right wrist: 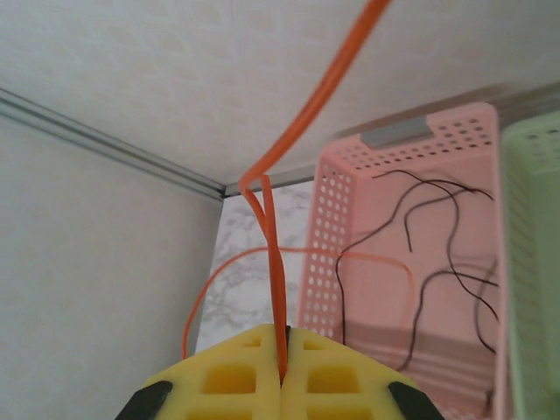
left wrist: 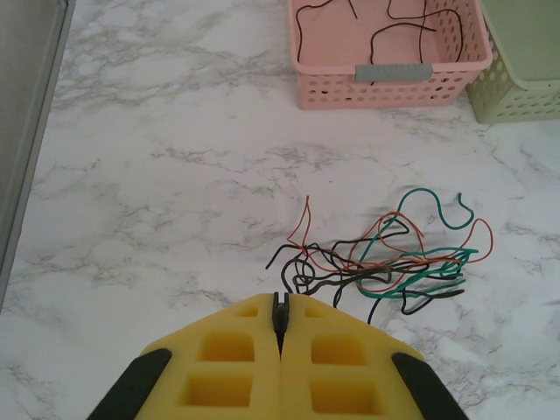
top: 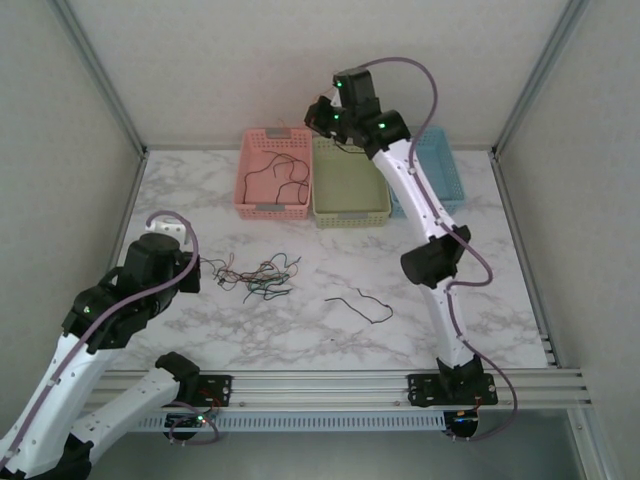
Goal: Untangle the cables
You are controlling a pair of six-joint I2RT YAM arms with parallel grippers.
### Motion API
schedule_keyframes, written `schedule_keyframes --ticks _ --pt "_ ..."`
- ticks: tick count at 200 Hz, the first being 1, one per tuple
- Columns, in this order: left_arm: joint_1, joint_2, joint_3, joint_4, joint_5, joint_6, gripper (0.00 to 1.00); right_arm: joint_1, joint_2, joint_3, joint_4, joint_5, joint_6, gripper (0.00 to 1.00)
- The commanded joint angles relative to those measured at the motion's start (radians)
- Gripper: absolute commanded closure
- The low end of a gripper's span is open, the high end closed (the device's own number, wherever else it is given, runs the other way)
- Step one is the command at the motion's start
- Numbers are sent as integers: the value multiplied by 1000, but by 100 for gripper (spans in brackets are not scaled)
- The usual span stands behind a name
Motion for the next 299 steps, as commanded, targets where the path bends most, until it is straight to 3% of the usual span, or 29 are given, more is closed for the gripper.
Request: schedule_keyframes --ticks 1,34,72,110,151,210,278,294,299 --pt "10 -10 -27 22 31 0 100 8 74 50 89 -41 47 100" --pt "10 4 -40 36 48 2 100 29 158 -14 209 -36 40 100" --pt "10 2 -42 37 40 0 100 59 215 4 230 -51 9 100" --pt "10 3 -50 38 44 -6 100 58 149 4 212 9 -54 100" --pt "10 5 -50 45 50 -10 100 34 42 -26 94 167 -155 100" --pt "10 8 -55 54 53 -11 100 -44 -167 -325 126 264 -225 100" --pt "10 11 -62 67 73 -14 100 -89 -112 -432 52 316 -180 100" --pt "10 18 -50 52 76 -10 100 -99 -96 -435 25 339 -158 91" --pt "10 19 -45 47 76 -10 100 -103 -89 -433 15 341 -153 84"
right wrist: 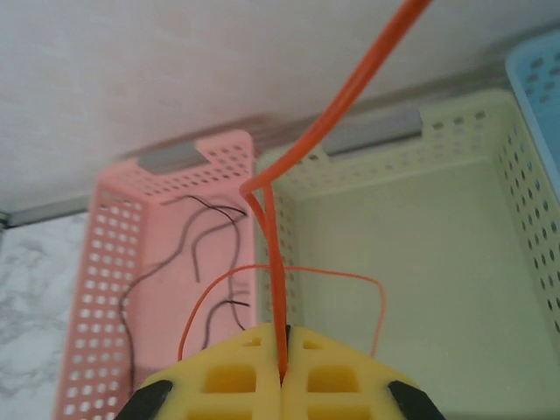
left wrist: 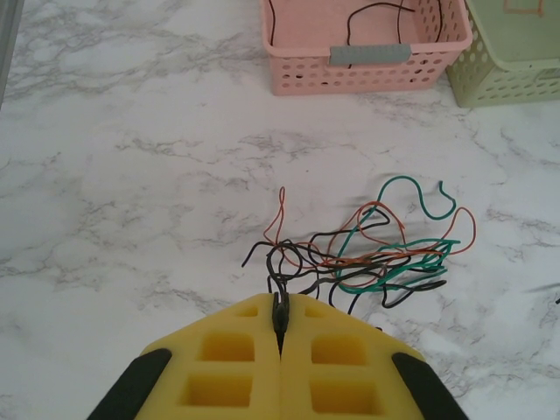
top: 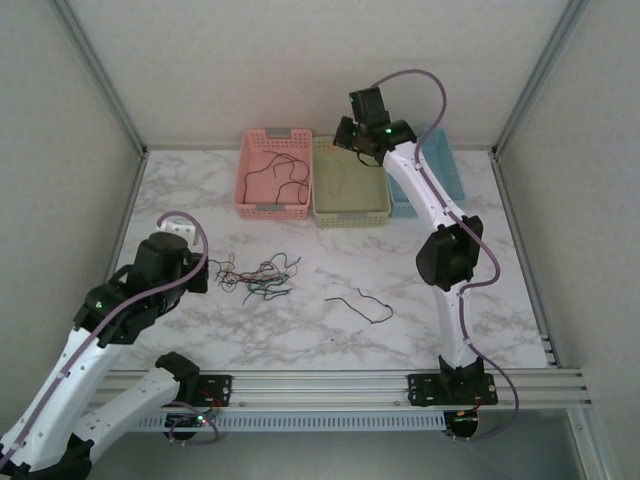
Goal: Untangle the cables
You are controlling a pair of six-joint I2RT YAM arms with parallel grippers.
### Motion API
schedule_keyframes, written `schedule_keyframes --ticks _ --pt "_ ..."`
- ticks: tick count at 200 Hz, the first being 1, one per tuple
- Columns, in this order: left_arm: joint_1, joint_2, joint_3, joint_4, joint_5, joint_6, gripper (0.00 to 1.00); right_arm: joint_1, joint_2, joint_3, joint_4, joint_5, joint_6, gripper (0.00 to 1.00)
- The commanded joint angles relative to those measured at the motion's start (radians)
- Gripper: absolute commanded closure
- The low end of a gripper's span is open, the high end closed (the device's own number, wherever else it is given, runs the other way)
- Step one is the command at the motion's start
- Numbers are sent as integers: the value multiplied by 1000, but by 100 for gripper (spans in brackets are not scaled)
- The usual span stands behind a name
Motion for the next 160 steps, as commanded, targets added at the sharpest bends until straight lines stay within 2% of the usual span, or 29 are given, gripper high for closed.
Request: schedule_keyframes --ticks 1,2,5,8,13,17,25,63,83,108,135,160 --pt "10 6 12 -10 21 -5 100 -20 41 -12 -57 59 35 82" --pt "10 6 13 -10 22 -5 100 -20 41 -12 -57 59 35 82" --pt "10 6 16 -13 23 -5 100 -23 44 -9 -64 59 40 71" --pt "10 5 18 -15 24 -5 100 -24 47 -8 -68 58 44 67" --pt "10 3 21 -16 26 -5 100 -26 52 -2 -83 63 52 53" --pt "10 2 24 -18 29 -7 100 -25 54 3 -89 61 53 47" --pt "10 0 29 -18 34 -10 100 -25 58 17 -96 28 37 44" --pt "10 -2 52 -15 76 -25 100 -21 -15 45 -146 -47 -50 41" --pt "10 3 71 -12 95 -20 100 -20 -143 -55 -116 -111 -97 42" --pt "9 11 108 1 173 -7 100 -13 -397 -358 56 -251 -149 43" --pt "10 21 169 11 273 10 100 -2 -726 -798 364 -410 -188 46" --pt "10 36 234 1 334 26 100 33 -916 -1069 531 -523 -244 47"
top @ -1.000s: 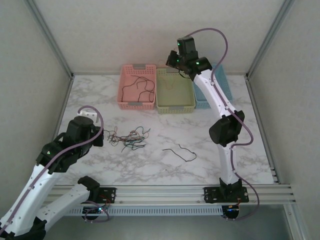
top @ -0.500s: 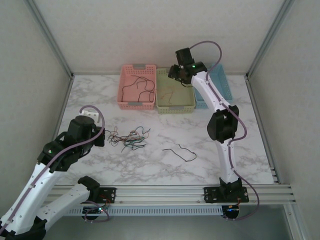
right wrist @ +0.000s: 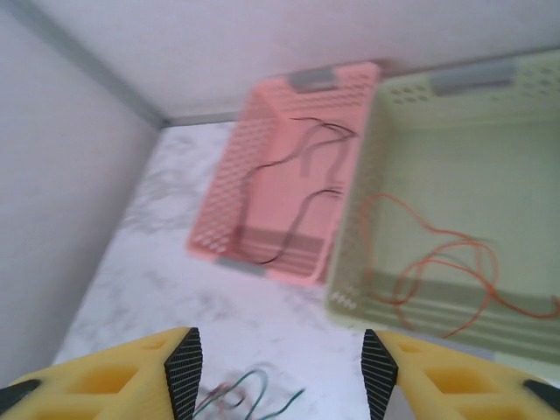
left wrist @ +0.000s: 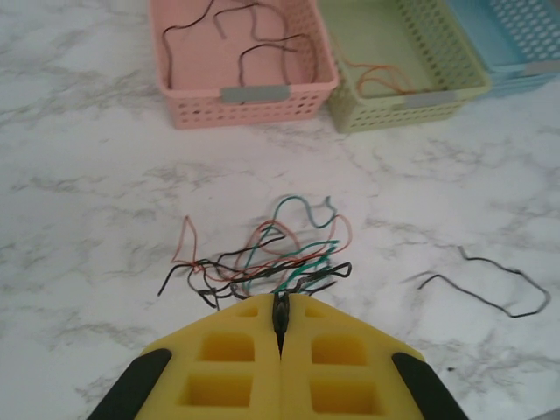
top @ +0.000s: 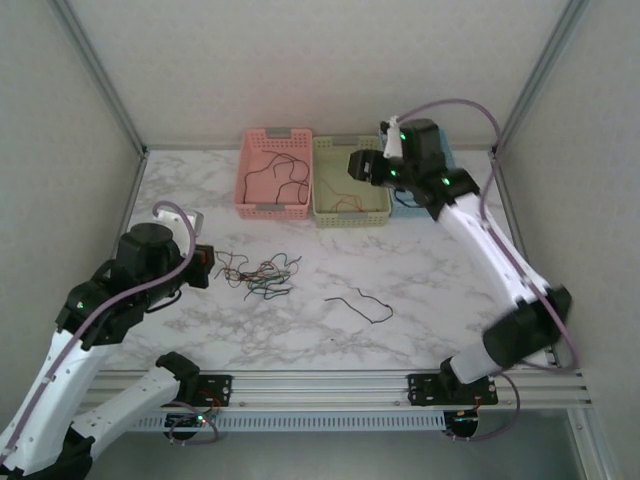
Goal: Untangle the cables
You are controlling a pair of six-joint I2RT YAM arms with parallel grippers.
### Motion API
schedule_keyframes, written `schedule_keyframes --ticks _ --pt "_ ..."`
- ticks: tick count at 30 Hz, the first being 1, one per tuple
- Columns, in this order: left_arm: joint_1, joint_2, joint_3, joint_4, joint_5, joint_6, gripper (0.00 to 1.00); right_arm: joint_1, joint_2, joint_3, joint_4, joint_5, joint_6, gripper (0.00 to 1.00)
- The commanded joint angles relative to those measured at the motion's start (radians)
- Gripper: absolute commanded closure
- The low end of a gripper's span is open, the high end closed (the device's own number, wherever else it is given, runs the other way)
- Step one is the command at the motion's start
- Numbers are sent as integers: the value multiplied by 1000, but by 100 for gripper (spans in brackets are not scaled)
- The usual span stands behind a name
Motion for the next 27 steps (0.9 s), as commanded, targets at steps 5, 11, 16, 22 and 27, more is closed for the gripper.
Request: schedule_keyframes --ticks 5,11,16,22,27 --pt "9 28 137 12 212 23 100 149 -193 -334 275 -251 -187 46" --pt "8 39 152 51 330 18 100 337 -188 -370 367 -332 -303 40" --pt "8 57 147 57 385 2 100 446 -98 -280 333 -301 -375 35" --pt "8 57 148 87 419 -19 100 533 17 -194 400 -277 -402 33" --pt "8 64 149 87 442 -30 100 568 111 -105 403 -303 -406 43"
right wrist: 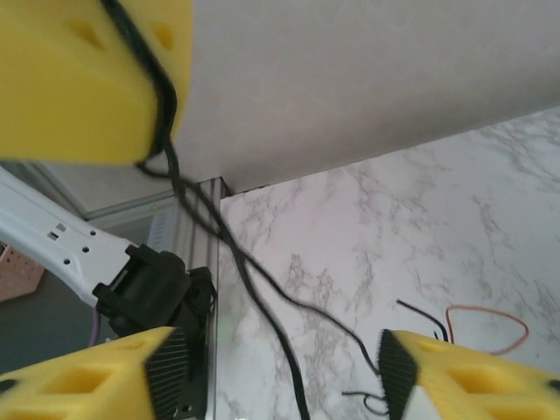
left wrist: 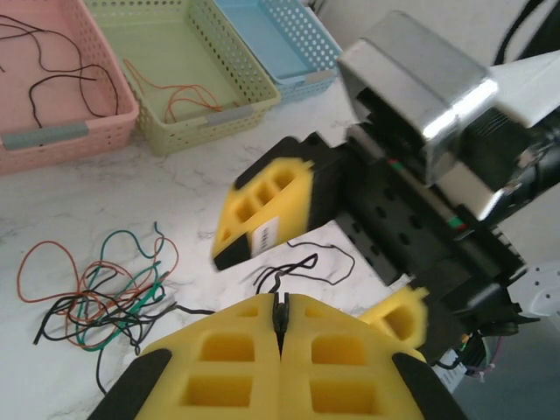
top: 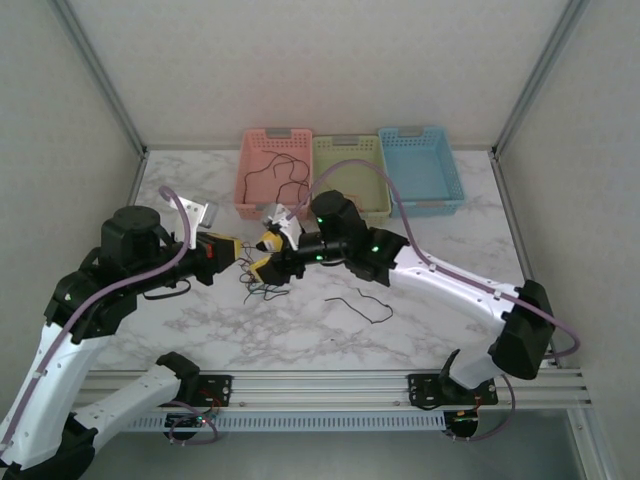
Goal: Untangle the cables
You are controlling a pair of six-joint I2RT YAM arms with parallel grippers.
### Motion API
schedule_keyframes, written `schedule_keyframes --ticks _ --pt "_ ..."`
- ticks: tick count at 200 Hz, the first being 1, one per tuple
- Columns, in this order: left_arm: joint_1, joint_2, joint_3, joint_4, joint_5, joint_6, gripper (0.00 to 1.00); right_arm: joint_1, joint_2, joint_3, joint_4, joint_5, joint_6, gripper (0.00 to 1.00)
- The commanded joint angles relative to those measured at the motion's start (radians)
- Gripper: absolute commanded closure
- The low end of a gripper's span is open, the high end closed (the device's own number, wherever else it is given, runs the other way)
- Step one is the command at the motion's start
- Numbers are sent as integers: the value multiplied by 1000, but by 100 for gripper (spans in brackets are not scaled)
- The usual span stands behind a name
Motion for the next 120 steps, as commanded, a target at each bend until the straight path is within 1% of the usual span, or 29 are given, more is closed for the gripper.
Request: schedule_keyframes --ticks 1,12,25,35,48,50,55,67,78,89,108,120 --pt "7 -3 17 29 48 -19 100 21 50 84 40 -23 -14 48" --pt "7 -5 19 29 47 -19 100 23 61 95 48 -23 -14 57" --pt "8 -9 18 30 46 -22 100 23 62 95 69 -29 -8 64" --pt "7 -11 18 32 47 -24 100 22 63 93 85 -41 0 77" --pt "7 -10 19 31 41 -22 100 23 56 90 82 -33 -1 99" --pt "6 -11 20 30 39 -22 100 24 52 88 82 -28 -3 100" --pt "8 -10 22 29 34 -22 94 23 42 81 81 -16 -9 100" --pt "7 -12 27 27 26 -25 73 22 15 62 79 11 -25 100" --pt "7 -19 28 27 15 -28 51 22 -14 45 82 40 -30 100" --pt "6 -29 33 22 -17 -29 35 17 -45 39 70 68 -30 100" --pt "7 -69 36 11 -141 -39 17 -13 -108 27 32 138 -8 100" --pt "7 -101 32 0 -226 -45 12 -47 -154 6 22 178 30 100"
